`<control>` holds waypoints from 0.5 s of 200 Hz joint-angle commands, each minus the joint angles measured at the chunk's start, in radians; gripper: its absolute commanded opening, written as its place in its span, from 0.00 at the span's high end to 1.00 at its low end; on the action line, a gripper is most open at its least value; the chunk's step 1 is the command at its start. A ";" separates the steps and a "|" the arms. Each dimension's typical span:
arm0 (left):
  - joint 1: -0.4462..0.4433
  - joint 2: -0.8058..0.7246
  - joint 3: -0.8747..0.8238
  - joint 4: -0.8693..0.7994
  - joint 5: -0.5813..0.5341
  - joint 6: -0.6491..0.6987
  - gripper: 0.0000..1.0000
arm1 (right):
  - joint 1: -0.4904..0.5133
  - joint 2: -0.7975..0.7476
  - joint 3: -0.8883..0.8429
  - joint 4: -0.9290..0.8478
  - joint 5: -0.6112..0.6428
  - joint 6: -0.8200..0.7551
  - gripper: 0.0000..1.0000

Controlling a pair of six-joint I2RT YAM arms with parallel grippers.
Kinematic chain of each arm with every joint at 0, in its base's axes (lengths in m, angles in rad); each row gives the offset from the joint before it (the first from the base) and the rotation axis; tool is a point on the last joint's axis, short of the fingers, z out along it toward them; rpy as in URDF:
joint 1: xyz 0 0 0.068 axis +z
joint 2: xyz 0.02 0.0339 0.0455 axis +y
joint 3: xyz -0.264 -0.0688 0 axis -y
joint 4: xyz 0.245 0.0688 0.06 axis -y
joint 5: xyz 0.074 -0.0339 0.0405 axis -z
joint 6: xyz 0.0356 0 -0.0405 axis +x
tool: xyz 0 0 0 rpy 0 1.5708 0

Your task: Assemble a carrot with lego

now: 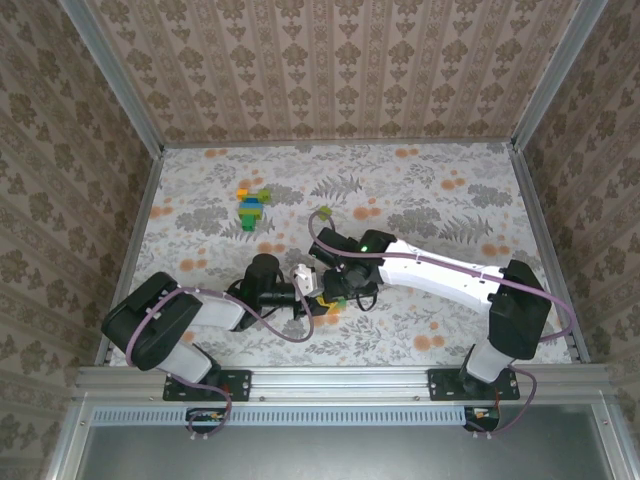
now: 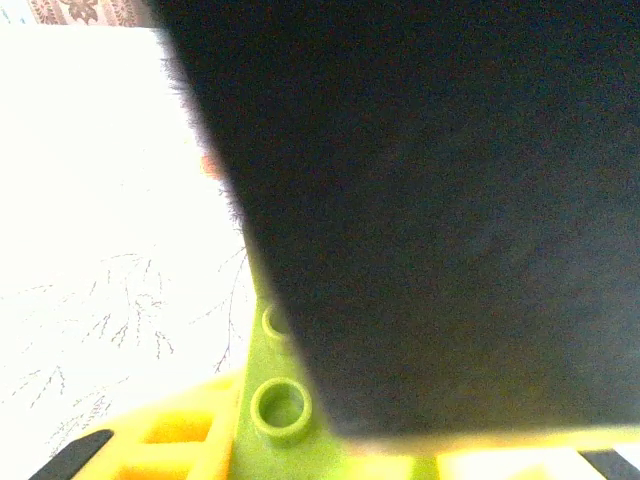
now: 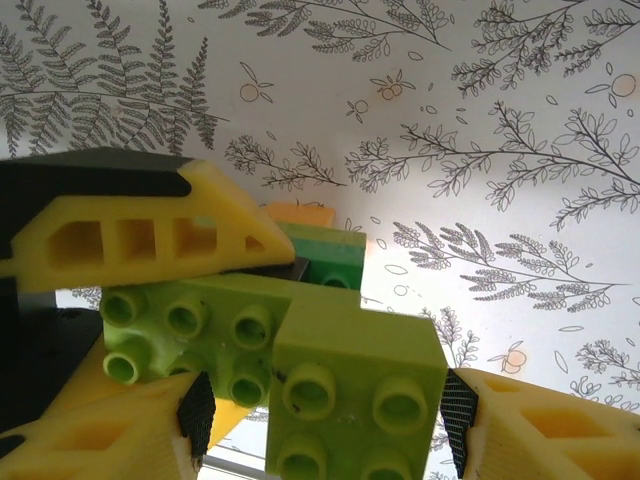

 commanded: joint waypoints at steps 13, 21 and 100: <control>0.000 0.023 0.010 -0.059 -0.024 -0.002 0.69 | -0.006 -0.090 -0.003 -0.008 0.026 0.008 0.35; 0.001 0.023 0.010 -0.059 -0.023 -0.001 0.70 | -0.011 -0.101 -0.002 -0.009 0.029 0.009 0.35; 0.000 0.020 0.009 -0.057 -0.026 -0.006 0.54 | -0.045 -0.150 0.037 -0.086 0.086 -0.029 0.35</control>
